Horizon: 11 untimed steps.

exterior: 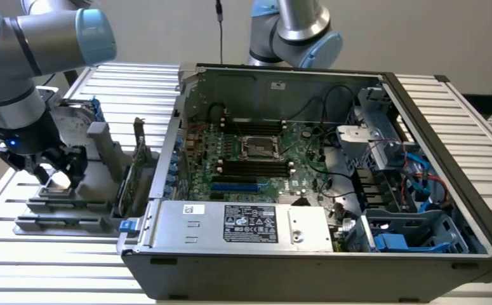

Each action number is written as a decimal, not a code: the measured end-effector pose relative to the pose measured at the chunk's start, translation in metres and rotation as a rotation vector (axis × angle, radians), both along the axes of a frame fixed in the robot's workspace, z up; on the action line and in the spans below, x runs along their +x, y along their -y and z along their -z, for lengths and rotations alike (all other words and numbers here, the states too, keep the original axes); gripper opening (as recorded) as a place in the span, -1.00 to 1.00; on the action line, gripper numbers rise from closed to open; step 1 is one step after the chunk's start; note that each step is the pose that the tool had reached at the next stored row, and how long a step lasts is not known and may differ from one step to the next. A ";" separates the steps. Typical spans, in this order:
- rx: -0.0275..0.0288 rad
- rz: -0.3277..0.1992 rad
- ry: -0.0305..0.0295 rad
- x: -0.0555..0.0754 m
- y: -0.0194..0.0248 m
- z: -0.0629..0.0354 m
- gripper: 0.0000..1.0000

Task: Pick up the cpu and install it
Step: 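Pick up the cpu and move it towards the insertion slot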

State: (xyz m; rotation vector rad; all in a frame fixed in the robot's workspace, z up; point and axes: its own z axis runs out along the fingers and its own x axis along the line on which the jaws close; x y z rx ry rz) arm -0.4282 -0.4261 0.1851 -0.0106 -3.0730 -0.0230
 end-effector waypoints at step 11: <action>0.0000 0.000 0.0000 0.000 -0.0001 0.0003 0.08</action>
